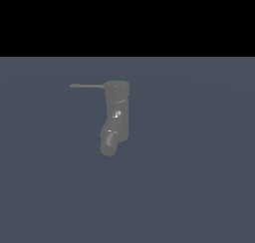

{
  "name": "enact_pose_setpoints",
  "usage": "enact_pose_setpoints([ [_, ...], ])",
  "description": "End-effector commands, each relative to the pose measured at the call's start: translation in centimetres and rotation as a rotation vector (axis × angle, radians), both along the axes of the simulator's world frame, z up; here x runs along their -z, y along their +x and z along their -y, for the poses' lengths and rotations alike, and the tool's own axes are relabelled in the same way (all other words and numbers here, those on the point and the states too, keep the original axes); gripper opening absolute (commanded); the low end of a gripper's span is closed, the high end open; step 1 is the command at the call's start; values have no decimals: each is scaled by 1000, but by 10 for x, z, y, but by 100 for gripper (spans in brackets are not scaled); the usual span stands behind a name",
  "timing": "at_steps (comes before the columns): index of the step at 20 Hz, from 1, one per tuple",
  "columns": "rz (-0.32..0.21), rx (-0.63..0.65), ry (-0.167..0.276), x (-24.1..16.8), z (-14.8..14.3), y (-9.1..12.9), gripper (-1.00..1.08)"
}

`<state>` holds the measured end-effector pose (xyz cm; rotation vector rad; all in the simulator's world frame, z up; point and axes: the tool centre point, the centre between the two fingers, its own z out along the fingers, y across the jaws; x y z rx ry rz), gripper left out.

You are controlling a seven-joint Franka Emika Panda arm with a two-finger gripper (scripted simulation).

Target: Turn on the faucet by rotating a designated handle.

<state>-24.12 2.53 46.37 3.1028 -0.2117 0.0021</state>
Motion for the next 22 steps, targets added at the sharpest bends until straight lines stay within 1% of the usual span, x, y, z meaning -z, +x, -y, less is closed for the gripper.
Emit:
enact_pose_setpoints([
  [1,0,42,1,8,-9,3,-100],
  [11,3,243,6,44,-50,26,-100],
  [22,5,468,12,84,-91,61,-100],
])
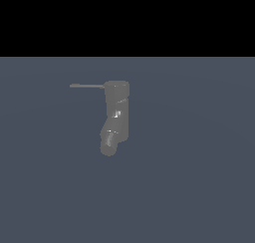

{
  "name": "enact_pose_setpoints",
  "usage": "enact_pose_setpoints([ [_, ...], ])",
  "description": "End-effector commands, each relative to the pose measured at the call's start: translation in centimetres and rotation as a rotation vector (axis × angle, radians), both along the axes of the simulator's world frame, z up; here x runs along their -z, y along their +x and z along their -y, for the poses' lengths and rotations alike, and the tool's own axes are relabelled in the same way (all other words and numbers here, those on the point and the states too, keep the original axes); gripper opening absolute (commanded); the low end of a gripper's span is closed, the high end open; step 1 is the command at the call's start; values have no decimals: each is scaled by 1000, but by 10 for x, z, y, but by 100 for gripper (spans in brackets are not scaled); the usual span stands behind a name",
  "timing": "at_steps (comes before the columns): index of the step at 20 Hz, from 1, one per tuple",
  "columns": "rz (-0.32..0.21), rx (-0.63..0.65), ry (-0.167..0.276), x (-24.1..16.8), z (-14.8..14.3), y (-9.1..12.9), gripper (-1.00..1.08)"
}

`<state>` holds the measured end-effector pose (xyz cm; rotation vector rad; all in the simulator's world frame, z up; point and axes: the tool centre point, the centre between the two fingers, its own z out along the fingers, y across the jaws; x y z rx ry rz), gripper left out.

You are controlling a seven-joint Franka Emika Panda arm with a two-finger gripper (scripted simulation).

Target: Turn on the faucet by rotating a designated handle.

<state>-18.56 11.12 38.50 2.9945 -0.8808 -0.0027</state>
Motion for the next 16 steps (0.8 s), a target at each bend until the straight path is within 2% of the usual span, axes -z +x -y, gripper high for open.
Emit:
enact_pose_setpoints([
  [1,1,53,2,9,-9,9,-100],
  [16,5,348,12,61,-47,70,-100],
])
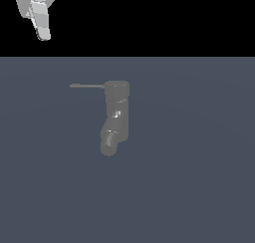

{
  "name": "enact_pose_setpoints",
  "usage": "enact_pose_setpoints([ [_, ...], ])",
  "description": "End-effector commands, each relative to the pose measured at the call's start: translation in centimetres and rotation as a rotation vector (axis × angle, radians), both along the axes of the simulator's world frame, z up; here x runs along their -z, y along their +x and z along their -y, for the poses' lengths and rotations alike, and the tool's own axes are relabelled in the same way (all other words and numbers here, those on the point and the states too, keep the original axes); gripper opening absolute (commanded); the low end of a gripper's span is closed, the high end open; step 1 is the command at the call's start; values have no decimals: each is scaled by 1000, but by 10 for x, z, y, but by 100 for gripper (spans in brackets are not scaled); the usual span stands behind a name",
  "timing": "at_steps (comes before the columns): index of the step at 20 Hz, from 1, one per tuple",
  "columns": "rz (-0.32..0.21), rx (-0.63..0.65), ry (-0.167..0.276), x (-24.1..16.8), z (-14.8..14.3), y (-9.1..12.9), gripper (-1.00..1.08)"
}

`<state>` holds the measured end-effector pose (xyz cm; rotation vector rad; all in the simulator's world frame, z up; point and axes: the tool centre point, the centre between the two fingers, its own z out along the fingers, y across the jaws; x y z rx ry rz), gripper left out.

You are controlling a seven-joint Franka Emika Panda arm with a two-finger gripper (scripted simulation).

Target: Turn on the faucet by rotating a designated handle.

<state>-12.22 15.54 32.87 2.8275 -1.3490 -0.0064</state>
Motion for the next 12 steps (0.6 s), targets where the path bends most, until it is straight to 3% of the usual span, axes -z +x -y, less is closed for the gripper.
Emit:
enact_pose_setpoints([
  [1,1,49,2,8,-5,11,-100],
  [12,4,251,6,43,-18,59,-100],
])
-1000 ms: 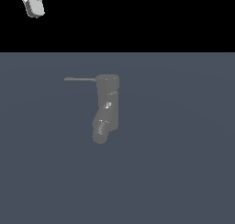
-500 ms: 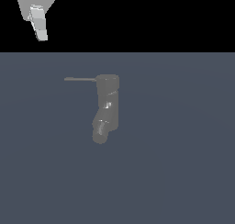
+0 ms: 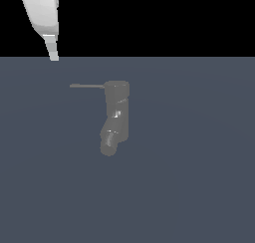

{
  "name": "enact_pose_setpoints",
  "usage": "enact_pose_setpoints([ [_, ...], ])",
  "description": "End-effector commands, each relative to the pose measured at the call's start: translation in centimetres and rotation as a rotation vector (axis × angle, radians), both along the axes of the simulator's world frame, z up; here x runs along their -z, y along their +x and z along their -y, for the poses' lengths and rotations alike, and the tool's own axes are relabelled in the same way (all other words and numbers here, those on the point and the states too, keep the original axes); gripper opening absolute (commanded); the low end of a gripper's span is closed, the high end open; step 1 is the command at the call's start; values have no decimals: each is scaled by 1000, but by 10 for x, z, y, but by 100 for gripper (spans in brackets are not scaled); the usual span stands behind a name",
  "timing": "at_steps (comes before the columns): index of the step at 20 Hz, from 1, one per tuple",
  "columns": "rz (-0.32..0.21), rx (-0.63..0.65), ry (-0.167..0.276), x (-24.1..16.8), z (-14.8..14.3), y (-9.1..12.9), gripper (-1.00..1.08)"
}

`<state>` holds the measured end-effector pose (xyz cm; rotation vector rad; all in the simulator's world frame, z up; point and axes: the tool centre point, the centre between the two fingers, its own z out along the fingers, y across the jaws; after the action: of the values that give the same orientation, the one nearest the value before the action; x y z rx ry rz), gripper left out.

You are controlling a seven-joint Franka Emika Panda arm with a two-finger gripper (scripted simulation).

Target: Turn on the faucet by rotating a designated handle.

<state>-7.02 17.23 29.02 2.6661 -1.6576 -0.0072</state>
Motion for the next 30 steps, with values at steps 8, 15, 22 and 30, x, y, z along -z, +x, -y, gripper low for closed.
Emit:
enact_pose_setpoints([
  [8,2,179,0,31,-4,44,-100],
  [15,4,325,-2,56,-1,80,-100],
  [22,5,449,-4,77,7,110,-100],
  [30,5,530,-3,90,14,130,-100],
])
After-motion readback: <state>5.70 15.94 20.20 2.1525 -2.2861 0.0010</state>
